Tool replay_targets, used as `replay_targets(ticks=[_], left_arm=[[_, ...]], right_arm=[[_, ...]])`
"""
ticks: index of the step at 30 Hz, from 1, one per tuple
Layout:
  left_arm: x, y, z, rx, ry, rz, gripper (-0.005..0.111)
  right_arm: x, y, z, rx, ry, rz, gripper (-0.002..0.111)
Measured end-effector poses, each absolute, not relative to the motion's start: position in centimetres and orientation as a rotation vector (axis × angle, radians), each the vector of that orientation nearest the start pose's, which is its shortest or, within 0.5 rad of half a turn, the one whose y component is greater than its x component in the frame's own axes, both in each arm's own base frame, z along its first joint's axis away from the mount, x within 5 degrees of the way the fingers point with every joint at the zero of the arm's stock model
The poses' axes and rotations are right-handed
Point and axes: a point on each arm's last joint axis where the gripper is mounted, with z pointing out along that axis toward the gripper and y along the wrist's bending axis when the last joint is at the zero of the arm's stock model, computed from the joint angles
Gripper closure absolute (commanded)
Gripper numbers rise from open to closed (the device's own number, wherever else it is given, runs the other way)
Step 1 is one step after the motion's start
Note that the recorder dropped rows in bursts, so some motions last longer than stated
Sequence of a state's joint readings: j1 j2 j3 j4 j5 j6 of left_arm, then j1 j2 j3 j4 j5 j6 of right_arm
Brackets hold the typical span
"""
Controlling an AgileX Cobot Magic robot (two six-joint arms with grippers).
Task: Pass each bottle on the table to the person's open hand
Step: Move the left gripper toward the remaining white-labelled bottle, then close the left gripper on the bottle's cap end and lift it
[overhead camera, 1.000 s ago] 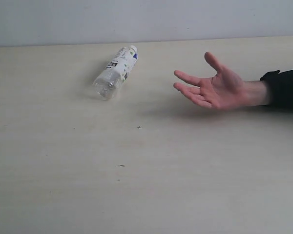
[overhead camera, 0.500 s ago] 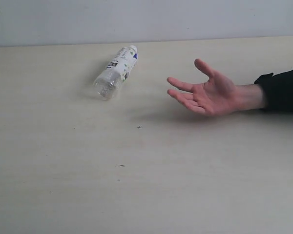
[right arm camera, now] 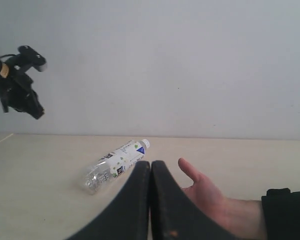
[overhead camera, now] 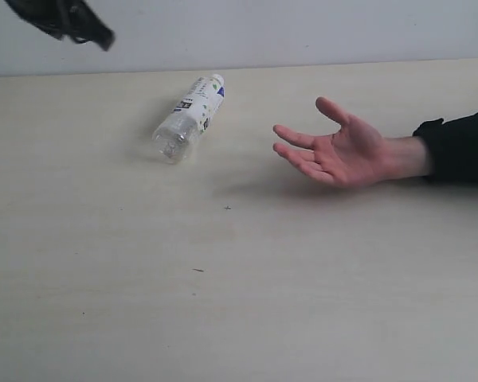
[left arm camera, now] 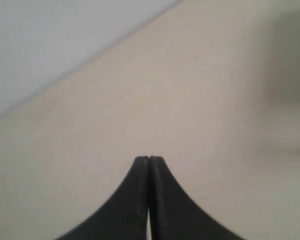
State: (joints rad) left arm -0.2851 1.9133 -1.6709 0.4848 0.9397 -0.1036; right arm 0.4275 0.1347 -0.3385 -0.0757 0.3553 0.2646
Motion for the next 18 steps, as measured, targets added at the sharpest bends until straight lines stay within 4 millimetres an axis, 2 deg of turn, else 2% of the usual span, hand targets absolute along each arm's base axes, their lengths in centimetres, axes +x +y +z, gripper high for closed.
replay_targets(ticks=[2,5,8,11,12,14,18], left_arm=[[43.0,-10.8,28.1,0.466,2.560,0.221,0.106],[44.3,-13.1,27.8,0.454,2.556,0.057,0.094],[45.1,-15.0,27.1,0.465,2.533,-0.001,0.069],[46.0,-16.2,25.8,0.479,2.508,-0.021,0.036],[46.3,-16.6,25.3,0.483,2.496,-0.027,0.030],[46.8,-16.9,24.3,0.479,2.480,-0.035,0.026],[47.7,-17.3,22.3,0.416,2.475,-0.065,0.026]], right_arm=[[4.7,1.9,28.6,-0.173,1.645,0.453,0.108],[4.7,1.9,28.6,-0.173,1.645,0.453,0.108],[4.7,1.9,28.6,-0.173,1.645,0.453,0.108],[4.7,1.9,28.6,-0.173,1.645,0.453,0.108],[4.7,1.9,28.6,-0.173,1.645,0.453,0.108],[4.7,1.9,28.6,-0.173,1.645,0.453,0.108],[4.7,1.9,28.6,-0.173,1.645,0.453,0.108]])
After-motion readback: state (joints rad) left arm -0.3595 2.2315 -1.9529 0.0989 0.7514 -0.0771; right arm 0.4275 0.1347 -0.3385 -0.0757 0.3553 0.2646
